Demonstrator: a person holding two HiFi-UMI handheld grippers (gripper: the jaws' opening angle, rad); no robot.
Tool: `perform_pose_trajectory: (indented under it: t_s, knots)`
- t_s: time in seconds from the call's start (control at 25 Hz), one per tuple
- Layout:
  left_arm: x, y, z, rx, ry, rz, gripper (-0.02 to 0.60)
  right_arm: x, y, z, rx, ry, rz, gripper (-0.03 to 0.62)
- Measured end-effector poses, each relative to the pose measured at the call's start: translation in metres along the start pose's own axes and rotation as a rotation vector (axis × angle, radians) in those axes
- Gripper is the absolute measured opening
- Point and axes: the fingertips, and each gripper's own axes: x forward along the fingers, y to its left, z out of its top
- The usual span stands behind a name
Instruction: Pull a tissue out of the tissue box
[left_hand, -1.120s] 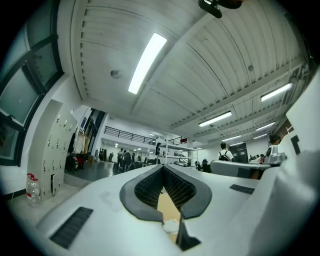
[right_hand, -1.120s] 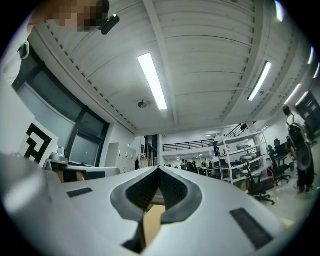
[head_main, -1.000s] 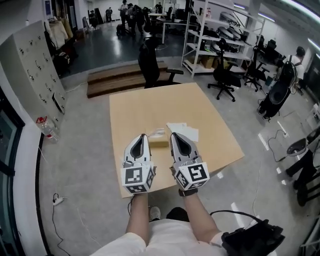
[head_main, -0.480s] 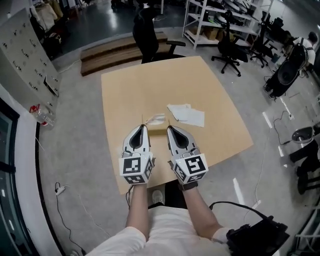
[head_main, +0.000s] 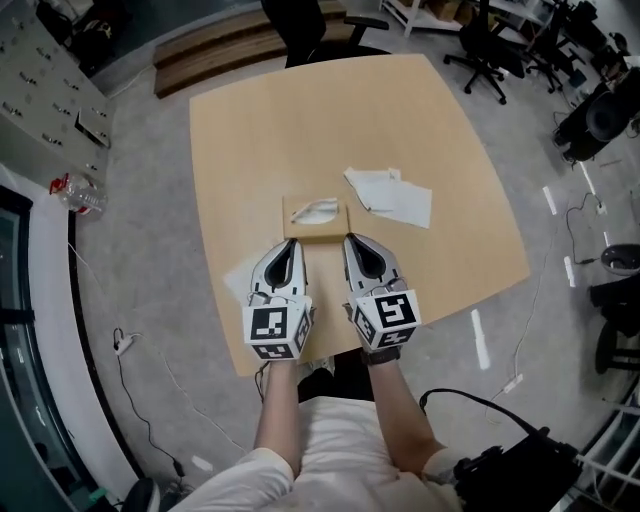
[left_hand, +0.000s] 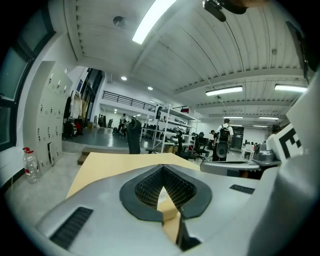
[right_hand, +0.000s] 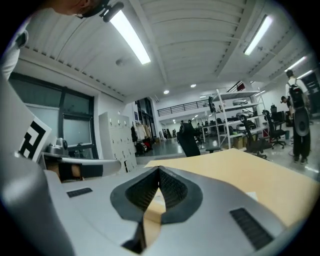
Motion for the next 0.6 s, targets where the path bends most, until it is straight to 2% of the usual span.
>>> perform_pose_trajectory:
  t_s: [0.24,0.36,0.52,0.6]
  knots:
    - [0.026,0.015,-0.028,-0.026,0.083,0.003,0.002,0.039,-0.014,-0.052,0.031,0.152,-0.007,0.003]
    - [0.045,0.024,-0.036,-0.042,0.109,0.014,0.002,0.062,-0.024,-0.061,0.029,0.189,-0.006,0.003]
    - [0.065,0.034,-0.044,-0.069,0.125,0.026,0.002,0.08,-0.042,-0.07,0.035,0.211,-0.083,0.003]
    - [0.075,0.042,-0.049,-0.084,0.133,0.033,0.002,0.09,-0.046,-0.076,0.031,0.227,-0.088,0.003]
